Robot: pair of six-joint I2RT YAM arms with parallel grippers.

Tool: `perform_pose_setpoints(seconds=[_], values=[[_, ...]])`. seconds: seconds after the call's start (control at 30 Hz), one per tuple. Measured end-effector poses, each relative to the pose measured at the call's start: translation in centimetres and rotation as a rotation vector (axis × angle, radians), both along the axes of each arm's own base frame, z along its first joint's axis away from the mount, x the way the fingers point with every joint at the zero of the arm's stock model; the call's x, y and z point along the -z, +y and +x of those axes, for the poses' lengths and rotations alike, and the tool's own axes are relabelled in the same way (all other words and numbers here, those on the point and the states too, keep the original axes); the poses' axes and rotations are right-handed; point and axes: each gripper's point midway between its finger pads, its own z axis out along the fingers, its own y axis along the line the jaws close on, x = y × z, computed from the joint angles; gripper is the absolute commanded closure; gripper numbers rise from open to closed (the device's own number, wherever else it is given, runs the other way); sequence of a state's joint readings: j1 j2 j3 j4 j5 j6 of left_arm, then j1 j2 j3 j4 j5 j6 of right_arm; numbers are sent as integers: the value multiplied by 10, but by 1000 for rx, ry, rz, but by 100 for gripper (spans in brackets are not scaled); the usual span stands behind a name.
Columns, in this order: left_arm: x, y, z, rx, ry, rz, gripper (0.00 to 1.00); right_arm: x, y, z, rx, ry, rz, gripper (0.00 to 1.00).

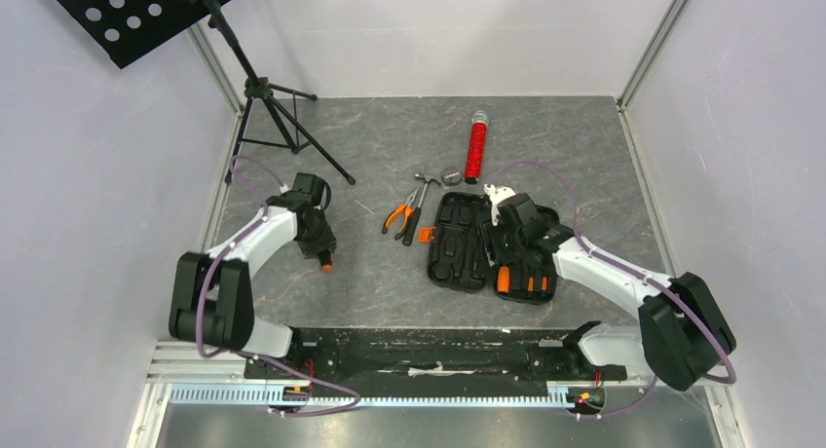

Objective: Pack the tool kit
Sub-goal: Pick up the screwdriver from the center of the board, then place the screwdriver in the toolbox.

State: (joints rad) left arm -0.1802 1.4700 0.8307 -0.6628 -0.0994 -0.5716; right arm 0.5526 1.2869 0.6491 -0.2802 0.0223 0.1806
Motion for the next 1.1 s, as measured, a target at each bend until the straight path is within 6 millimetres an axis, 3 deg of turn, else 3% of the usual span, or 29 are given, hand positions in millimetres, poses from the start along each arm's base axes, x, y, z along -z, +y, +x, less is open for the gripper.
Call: perform_pose_setpoints(seconds=[0.13, 0.23, 0.33, 0.5, 0.6, 0.77, 0.87, 1.0, 1.1], values=[[-37, -10, 8, 77, -145, -20, 98, -22, 3, 2, -8, -31, 24, 41], [-75, -28, 15, 202, -287, -28, 98, -52, 8, 10, -13, -96, 62, 34], [-114, -57, 18, 387, -437, -28, 98, -80, 11, 15, -18, -157, 93, 29], [-185, -119, -1, 790, -707, -1, 96, -131, 5, 16, -19, -262, 116, 24], [-215, -133, -9, 938, -825, 39, 96, -163, -2, 14, -17, -327, 119, 24], [-243, -135, -10, 1106, -962, 157, 98, -213, -4, 9, -62, -427, 140, 24], [-249, -140, -14, 1265, -1013, 220, 98, -235, 8, -1, -173, -460, 183, 26], [-246, -156, -25, 1501, -1046, 237, 98, -250, 34, -15, -350, -447, 262, 28], [-239, -168, -33, 1635, -1053, 227, 98, -247, 52, -24, -460, -399, 313, 28]])
